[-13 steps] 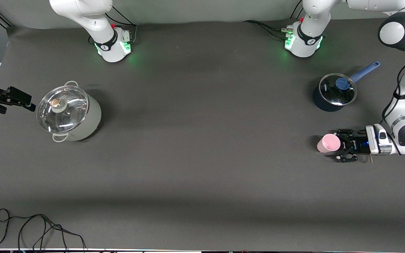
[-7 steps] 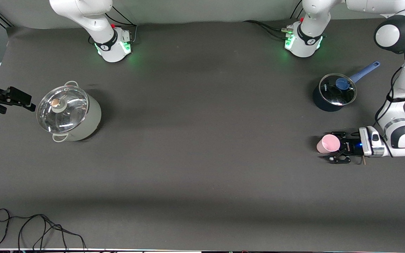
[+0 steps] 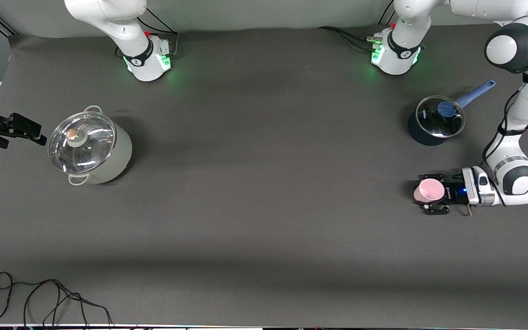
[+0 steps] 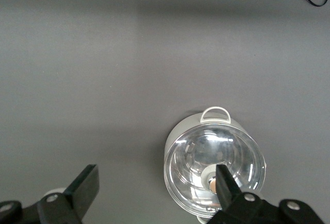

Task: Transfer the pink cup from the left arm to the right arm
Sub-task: 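Lift the pink cup with the left gripper toward the table middle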

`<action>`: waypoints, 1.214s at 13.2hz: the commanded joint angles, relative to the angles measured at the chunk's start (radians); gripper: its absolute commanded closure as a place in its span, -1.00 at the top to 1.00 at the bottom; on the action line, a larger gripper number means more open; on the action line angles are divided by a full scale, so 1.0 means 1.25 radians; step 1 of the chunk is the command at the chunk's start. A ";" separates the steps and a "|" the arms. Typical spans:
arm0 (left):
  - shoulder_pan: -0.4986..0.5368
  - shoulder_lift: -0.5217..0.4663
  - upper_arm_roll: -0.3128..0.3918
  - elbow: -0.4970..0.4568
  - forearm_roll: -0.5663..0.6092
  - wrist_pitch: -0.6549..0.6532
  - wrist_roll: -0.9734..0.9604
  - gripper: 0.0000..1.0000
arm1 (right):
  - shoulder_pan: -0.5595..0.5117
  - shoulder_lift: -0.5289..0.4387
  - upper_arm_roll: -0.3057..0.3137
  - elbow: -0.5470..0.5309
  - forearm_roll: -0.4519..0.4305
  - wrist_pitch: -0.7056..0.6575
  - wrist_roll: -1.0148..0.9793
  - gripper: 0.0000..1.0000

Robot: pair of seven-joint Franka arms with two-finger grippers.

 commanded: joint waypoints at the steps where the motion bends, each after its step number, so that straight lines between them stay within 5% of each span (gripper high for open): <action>1: -0.023 0.012 0.007 0.018 -0.019 0.001 0.018 -1.00 | 0.003 0.006 -0.002 0.014 -0.009 -0.004 0.009 1.00; 7: -0.028 0.005 -0.096 0.043 -0.018 0.000 0.007 -1.00 | 0.003 0.006 -0.002 0.014 -0.008 -0.005 0.026 1.00; 16: -0.149 -0.004 -0.280 0.038 -0.147 0.250 -0.112 -1.00 | 0.005 -0.003 0.003 0.017 -0.004 -0.017 0.606 0.99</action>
